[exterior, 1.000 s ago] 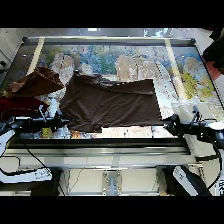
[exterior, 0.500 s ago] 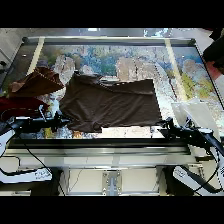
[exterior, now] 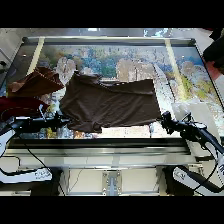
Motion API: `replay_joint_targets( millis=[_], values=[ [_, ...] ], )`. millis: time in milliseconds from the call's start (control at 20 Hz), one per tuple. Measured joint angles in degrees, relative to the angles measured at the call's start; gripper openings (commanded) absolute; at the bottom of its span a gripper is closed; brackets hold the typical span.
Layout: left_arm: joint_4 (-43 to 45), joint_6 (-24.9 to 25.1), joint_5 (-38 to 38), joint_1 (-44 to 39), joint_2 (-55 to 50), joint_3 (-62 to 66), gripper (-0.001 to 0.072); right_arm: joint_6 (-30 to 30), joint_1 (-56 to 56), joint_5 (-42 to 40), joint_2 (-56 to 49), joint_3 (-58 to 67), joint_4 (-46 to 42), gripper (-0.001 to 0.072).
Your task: Fold the shirts.
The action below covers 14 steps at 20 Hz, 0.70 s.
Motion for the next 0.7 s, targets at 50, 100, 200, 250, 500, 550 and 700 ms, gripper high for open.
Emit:
replay_joint_targets(
  millis=[50, 100, 200, 250, 500, 550, 700],
  values=[
    [-0.1, 0.4, 0.0, 0.0, 0.1, 0.3, 0.0009, -0.9, 0.2, -0.3, 0.0, 0.5, 0.1, 0.0013],
    [-0.2, 0.7, -0.3, 0.0, 0.4, 0.7, 0.0009, -2.1, 0.3, 0.0, 0.0, 1.3, 0.2, 0.0012],
    [-0.3, 1.4, -2.2, 0.1, 2.6, 2.2, 0.0008, -5.7, 0.4, 3.5, 0.5, 4.2, 0.3, 0.0011],
    [-0.3, 1.6, -3.3, 0.3, 4.5, 3.3, 0.0008, -7.7, 0.5, 6.5, 1.3, 6.3, 0.2, 0.0011],
    [-0.4, 2.4, -8.6, 3.6, 25.2, 12.5, 0.0009, -14.0, 0.5, 26.6, 13.4, 24.6, -5.9, 0.0012],
    [-0.4, 2.5, -8.5, 4.9, 30.4, 14.8, 0.0008, -14.5, 0.5, 30.2, 16.7, 29.2, -8.2, 0.0012],
    [0.4, 2.3, -4.8, 10.9, 45.2, 23.2, 0.0007, -14.3, 0.5, 35.1, 26.4, 44.2, -13.3, 0.0011]
  ],
)
